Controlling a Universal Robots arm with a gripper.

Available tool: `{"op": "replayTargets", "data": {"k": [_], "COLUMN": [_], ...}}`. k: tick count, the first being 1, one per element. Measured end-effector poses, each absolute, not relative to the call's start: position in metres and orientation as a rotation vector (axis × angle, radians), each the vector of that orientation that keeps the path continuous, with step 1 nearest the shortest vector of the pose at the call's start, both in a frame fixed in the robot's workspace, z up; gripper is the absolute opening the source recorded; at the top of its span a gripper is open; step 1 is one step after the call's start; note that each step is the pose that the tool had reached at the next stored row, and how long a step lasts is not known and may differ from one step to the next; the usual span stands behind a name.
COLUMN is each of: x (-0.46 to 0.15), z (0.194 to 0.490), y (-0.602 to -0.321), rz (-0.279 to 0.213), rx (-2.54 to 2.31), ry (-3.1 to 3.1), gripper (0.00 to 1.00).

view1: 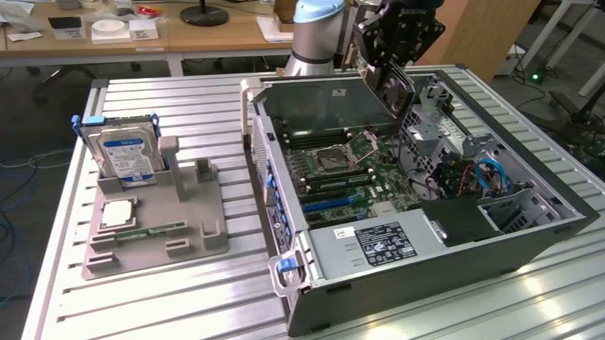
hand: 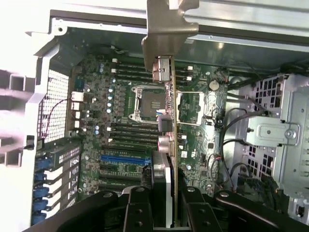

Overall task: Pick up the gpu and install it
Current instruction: 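Insert the gpu into the slot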

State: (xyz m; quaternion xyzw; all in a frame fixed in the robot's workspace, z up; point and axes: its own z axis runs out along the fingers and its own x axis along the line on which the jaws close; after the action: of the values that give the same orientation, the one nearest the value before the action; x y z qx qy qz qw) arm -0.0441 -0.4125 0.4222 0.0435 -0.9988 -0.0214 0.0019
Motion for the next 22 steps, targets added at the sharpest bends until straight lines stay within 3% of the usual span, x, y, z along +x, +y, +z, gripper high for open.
{"op": "replayTargets", "data": {"k": [22], "x": [-0.0432], "z": [0.4222], "y": [-0.4128], "rz": [-0.067], "rx": [0.327], "ry": [-3.117], "gripper": [0.28]}}
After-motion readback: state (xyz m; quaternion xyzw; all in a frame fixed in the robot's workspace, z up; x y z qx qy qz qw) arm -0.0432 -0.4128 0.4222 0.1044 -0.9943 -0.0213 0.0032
